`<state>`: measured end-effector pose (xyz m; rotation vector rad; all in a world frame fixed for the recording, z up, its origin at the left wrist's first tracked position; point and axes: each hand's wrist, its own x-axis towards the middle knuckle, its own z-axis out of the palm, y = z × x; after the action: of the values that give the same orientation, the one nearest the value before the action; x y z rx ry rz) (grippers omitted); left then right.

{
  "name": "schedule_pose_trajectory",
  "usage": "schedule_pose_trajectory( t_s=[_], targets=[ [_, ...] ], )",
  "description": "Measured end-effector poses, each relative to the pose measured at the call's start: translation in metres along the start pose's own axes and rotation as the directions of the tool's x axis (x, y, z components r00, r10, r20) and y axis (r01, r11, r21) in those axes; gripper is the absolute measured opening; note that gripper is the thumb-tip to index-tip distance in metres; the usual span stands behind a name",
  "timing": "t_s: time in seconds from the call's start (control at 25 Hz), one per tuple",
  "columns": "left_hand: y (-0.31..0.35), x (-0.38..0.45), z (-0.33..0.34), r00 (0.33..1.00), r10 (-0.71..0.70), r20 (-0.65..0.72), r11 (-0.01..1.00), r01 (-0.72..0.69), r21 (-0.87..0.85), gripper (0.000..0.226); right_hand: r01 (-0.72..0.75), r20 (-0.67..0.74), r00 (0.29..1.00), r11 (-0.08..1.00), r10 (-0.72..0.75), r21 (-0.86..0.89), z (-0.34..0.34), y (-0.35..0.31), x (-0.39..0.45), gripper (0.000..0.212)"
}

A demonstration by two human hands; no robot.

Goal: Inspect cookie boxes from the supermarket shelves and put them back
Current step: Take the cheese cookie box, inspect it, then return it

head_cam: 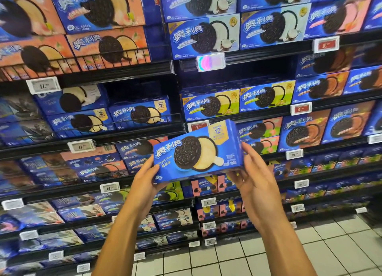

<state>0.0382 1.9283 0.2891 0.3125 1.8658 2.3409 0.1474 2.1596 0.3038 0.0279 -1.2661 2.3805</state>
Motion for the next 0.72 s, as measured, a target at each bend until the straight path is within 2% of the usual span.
schedule_pose_trajectory(
  t_s=[0.12,0.24,0.44,0.64,0.72],
  targets=[
    [-0.008,0.007,0.005,0.998,-0.057,-0.027,0.994,0.054,-0.097,0.032,0.064,0.08,0.995,0.995,-0.058,-0.073,0.023,0.003,-0.009,0.053],
    [-0.021,0.009,0.015,0.989,-0.131,-0.062,0.973,0.117,-0.197,0.029,0.145,0.145,0.982,0.978,-0.123,-0.148,0.044,0.009,-0.019,0.05],
    [-0.04,-0.002,0.019,0.976,-0.207,-0.074,0.935,0.175,-0.308,0.036,0.151,0.173,0.977,0.976,-0.123,-0.158,0.056,0.009,-0.027,0.056],
    [-0.034,0.0,0.008,0.983,-0.161,-0.085,0.935,0.125,-0.331,0.037,0.161,0.207,0.97,0.975,-0.128,-0.154,0.05,0.011,-0.025,0.049],
    [-0.025,0.0,0.002,0.985,-0.083,-0.15,0.941,0.029,-0.336,0.043,0.096,0.161,0.983,0.994,-0.087,-0.051,0.039,0.013,-0.018,0.055]
  ],
)
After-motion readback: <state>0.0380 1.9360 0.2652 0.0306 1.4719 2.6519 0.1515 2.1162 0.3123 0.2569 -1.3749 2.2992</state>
